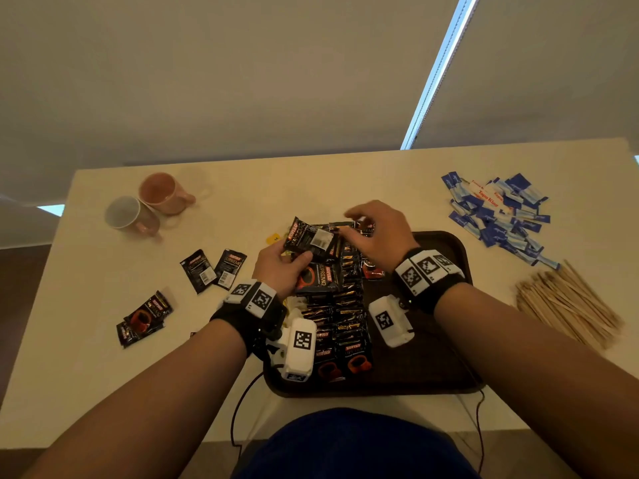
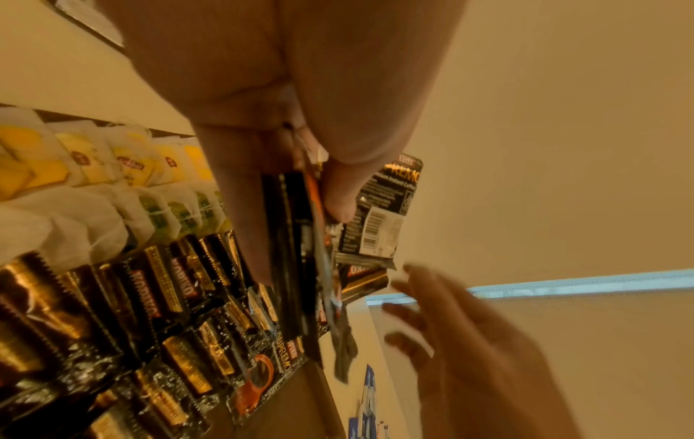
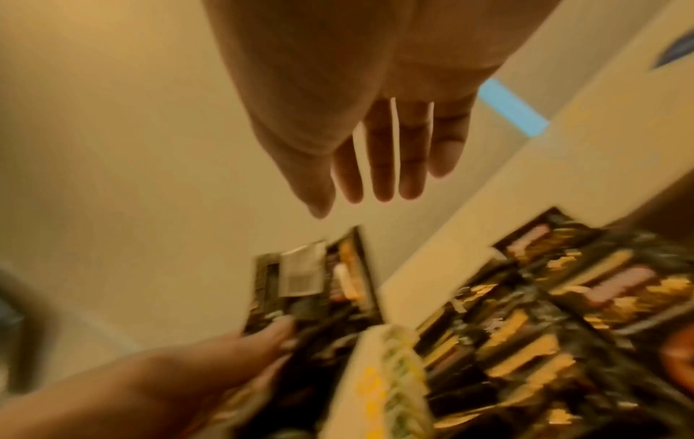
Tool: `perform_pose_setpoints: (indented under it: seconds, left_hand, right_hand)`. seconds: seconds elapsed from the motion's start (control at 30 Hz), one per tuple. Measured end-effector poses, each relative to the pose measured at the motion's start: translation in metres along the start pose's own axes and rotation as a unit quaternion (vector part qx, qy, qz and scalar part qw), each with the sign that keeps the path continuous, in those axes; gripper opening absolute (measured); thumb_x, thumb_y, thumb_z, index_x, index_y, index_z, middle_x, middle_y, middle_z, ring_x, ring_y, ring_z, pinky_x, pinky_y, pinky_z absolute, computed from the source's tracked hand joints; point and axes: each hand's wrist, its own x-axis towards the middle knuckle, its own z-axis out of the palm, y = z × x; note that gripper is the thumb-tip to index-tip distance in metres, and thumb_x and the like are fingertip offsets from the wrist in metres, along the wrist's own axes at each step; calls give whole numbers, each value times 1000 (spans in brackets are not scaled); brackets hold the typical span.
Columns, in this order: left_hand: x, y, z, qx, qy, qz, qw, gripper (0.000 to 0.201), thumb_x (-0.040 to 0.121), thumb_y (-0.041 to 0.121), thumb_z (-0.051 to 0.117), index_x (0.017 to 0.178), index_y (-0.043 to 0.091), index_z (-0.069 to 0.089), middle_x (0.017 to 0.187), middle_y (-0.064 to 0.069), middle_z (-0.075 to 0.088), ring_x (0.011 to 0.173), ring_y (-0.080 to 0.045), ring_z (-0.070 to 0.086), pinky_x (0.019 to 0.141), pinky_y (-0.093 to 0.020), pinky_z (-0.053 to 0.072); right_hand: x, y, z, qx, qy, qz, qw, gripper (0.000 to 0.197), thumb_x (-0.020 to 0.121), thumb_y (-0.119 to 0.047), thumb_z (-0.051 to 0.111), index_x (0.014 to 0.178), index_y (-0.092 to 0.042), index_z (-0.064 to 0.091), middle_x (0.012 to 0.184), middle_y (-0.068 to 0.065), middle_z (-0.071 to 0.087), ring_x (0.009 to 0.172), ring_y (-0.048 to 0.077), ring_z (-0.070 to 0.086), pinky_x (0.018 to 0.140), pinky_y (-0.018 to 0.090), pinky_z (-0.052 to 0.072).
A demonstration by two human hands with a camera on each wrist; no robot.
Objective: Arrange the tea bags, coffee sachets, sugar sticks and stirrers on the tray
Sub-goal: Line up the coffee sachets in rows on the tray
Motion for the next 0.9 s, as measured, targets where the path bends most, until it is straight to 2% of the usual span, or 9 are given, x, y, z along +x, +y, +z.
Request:
perform_pose_setpoints:
  seconds: [0.1,0.17,0.23,0.3,0.47,0.6,0.7,0.8,0.9]
  left_hand:
    - [-3,-2,2,18,-18,13,1000,20,89,7,71,98,25,71,92,-18,75,87,-37,73,82,-57,58]
    - [-5,-5,2,23,-34,15,999,18,83,15,77,90,32,74,95,-16,76,90,-38,73,85,-58,57]
    - [-7,-5,1,27,-51,15,998,16,76,23,79,87,34,75,94,-13,76,90,-36,73,85,-54,58]
    - [-9,-4,-1,24,-58,10,998,10,83,15,78,87,22,71,85,-10,76,81,-33,74,77,-48,61]
    - [-10,-4,-6,33,-47,15,998,10,90,6,70,89,15,66,72,-5,73,59,-18,69,57,-31,58]
    - [-7,-4,-12,38,-30,6,999,8,91,8,70,99,9,67,68,-3,73,55,-16,69,55,-31,57]
    - [-6,-5,-15,41,-22,1,999,8,92,9,69,99,11,66,74,-7,73,58,-17,70,53,-29,58]
    - [-3,-8,-18,33,-11,-6,999,9,92,10,69,100,13,67,82,-12,73,64,-20,71,56,-30,56]
    - [-1,-10,-22,26,2,-9,1000,8,92,11,70,99,14,67,88,-16,75,71,-27,72,67,-38,59]
  right_hand:
    - [-2,-24,8,-27,-70,-77,994,41,86,-30,74,124,-19,66,118,2,63,108,14,56,95,28,44]
    - [-7,-31,13,-26,-84,-81,993,39,87,-20,72,126,-17,66,117,4,66,107,17,58,95,28,43]
    - [-9,-32,12,13,-64,-44,997,32,88,-12,69,119,-17,69,110,2,71,95,12,62,85,15,43]
    - [-10,-29,11,38,-48,-1,998,27,86,-9,69,112,-18,71,100,-1,72,81,5,60,74,5,40]
    - [-8,-19,2,143,4,108,984,29,87,-2,65,112,-18,64,88,-3,66,80,11,65,73,22,54]
    - [-11,2,-3,159,8,173,972,39,92,5,52,126,-11,62,99,-2,66,83,2,62,72,9,51]
    - [-21,11,2,260,-34,256,930,26,97,-10,55,120,-15,65,105,1,68,90,10,62,82,31,55]
    - [-33,26,6,243,-87,264,930,39,88,-44,68,119,-20,65,104,-6,66,95,10,61,85,31,49]
    - [-39,45,13,243,-112,312,912,41,93,-32,66,127,-11,60,106,5,65,82,13,59,70,27,49]
